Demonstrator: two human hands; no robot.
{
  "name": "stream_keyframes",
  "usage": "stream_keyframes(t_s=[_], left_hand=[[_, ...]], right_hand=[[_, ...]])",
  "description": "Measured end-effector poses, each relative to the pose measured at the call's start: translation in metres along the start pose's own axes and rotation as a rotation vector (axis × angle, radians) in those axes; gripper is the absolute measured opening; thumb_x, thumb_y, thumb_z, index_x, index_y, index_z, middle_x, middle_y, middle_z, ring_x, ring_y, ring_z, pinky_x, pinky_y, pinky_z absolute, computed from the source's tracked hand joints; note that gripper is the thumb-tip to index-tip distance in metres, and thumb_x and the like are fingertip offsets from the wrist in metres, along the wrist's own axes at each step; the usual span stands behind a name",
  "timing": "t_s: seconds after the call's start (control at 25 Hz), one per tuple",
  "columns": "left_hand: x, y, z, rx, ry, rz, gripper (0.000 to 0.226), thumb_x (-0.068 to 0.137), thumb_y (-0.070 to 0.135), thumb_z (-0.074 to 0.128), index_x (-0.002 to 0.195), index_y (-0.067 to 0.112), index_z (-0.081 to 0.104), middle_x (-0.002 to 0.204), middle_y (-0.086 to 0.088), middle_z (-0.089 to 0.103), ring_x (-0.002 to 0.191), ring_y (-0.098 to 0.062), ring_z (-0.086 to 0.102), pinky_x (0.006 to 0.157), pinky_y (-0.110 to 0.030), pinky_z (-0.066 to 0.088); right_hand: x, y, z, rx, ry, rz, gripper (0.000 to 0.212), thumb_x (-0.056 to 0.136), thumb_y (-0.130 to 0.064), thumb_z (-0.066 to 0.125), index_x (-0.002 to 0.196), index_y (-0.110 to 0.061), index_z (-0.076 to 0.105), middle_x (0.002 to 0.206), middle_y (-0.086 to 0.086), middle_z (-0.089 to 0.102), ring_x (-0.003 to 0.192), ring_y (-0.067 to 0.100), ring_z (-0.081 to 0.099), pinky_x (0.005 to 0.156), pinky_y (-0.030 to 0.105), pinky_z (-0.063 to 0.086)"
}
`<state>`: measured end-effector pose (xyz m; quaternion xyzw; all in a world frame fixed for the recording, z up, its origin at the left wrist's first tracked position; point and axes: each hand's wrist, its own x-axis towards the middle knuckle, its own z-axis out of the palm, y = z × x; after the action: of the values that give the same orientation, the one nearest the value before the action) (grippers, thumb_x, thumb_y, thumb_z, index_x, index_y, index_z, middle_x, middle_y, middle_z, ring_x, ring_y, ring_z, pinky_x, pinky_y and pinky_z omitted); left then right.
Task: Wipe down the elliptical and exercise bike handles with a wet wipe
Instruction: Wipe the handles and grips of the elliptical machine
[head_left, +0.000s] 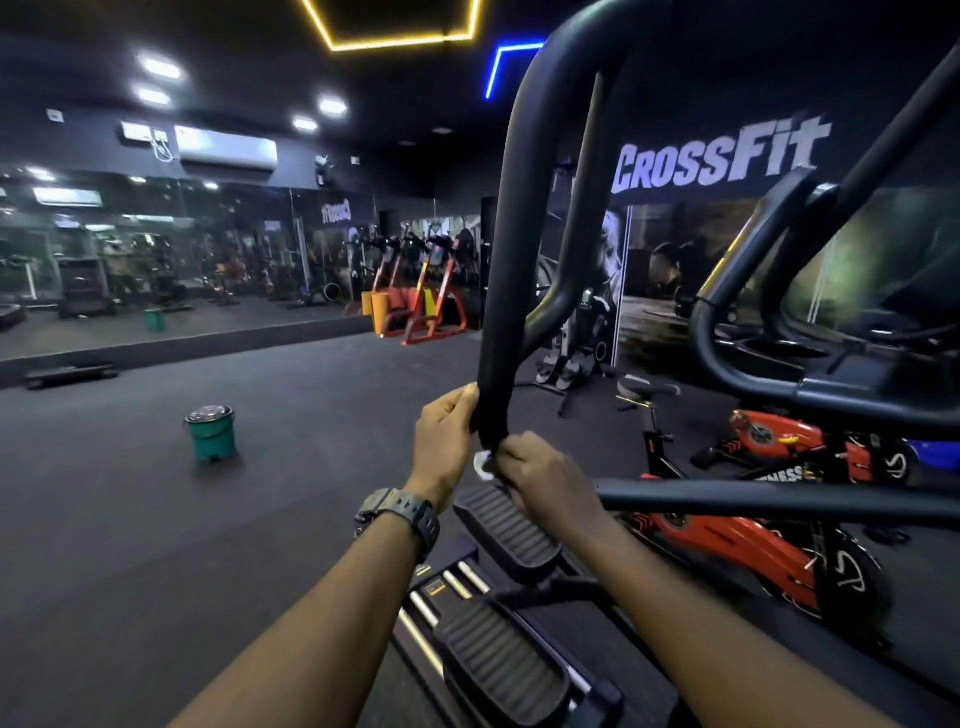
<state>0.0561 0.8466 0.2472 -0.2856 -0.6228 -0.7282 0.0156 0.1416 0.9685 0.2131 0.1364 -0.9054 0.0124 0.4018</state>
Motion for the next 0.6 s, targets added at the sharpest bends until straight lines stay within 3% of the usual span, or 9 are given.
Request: stream_keyframes(t_s=[0.16,0.32,0.4,0.52,0.6], left_hand=[[-0.001,-0.014,0.001,-0.007,0.008,-0.041,0.044,0.097,0.049,0.047,0.088,0.017,0.076,0.093,-0.008,0.074,0.093,-0.030,0.068,0.090,-0.049,0.053],[-0.008,-0.024,0.009,-0.141,0.061,-0.146,0.049,0.102,0.046,0.042,0.096,0.010,0.075,0.099,-0.010,0.075,0.098,-0.029,0.069,0.093,-0.048,0.054],[-0.009,-0.026,0.013,-0.142,0.074,-0.156,0.053,0.100,0.047,0.044,0.090,0.001,0.071,0.092,-0.008,0.071,0.088,-0.025,0.067,0.088,-0.048,0.055],[-0.009,-0.029,0.015,-0.119,0.106,-0.141,0.053,0.097,0.049,0.046,0.079,0.004,0.066,0.084,-0.008,0.066,0.080,-0.023,0.062,0.079,-0.044,0.054],[-0.007,-0.035,0.014,-0.155,0.106,-0.128,0.049,0.100,0.044,0.045,0.079,0.006,0.069,0.087,-0.009,0.069,0.083,-0.024,0.065,0.079,-0.039,0.055]], right_hand=[[0.027,0.002,-0.009,0.025,0.096,0.161,0.022,0.092,-0.029,0.045,0.096,-0.018,0.064,0.091,0.004,0.057,0.084,0.028,0.057,0.058,0.036,0.047],[-0.015,0.008,0.002,0.100,-0.023,0.217,0.013,0.091,-0.014,0.051,0.098,-0.020,0.061,0.102,0.003,0.060,0.093,0.028,0.059,0.070,0.042,0.052],[-0.006,0.013,-0.001,0.232,0.011,0.439,0.017,0.091,-0.012,0.053,0.095,-0.028,0.060,0.105,-0.003,0.066,0.095,0.023,0.063,0.077,0.041,0.053],[0.020,0.004,-0.004,0.342,0.052,0.671,0.014,0.094,-0.017,0.051,0.097,-0.030,0.054,0.095,0.003,0.069,0.087,0.028,0.065,0.071,0.041,0.053],[0.000,0.000,-0.003,0.225,-0.070,0.615,0.013,0.097,-0.022,0.048,0.110,-0.024,0.052,0.098,0.010,0.069,0.089,0.035,0.063,0.069,0.041,0.050]])
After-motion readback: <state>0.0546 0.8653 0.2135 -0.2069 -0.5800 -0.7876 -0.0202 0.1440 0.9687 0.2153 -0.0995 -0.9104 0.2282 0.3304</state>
